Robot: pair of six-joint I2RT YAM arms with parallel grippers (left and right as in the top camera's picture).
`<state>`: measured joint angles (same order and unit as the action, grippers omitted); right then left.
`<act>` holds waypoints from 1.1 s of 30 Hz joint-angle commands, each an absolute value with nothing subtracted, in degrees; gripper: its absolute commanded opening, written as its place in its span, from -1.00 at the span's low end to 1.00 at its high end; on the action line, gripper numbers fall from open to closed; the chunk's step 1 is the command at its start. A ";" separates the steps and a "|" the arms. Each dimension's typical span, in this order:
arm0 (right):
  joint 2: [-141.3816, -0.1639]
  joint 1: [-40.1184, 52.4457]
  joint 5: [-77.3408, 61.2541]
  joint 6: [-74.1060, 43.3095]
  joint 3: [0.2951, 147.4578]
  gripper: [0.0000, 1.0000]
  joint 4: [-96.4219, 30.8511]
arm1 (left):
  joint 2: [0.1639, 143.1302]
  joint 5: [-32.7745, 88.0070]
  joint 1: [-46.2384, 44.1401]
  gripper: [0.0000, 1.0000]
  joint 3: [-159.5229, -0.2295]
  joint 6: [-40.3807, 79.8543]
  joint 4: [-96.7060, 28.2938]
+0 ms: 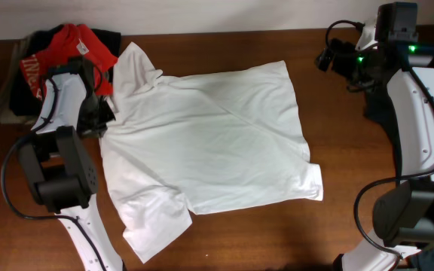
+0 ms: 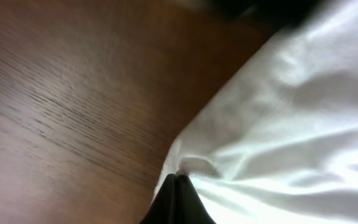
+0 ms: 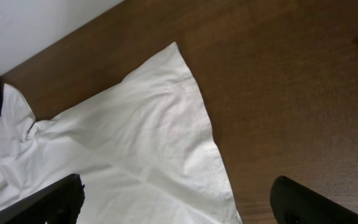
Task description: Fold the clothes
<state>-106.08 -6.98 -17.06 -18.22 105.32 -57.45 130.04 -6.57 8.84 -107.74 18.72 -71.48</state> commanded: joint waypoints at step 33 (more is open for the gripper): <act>-106.08 -7.11 -23.53 -19.44 105.08 0.97 -65.34 | 116.22 1.45 -5.10 0.98 -129.58 18.37 -86.41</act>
<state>-106.08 -6.98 -21.19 -19.79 105.32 -62.24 123.55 1.52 -3.75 -128.38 18.87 -85.08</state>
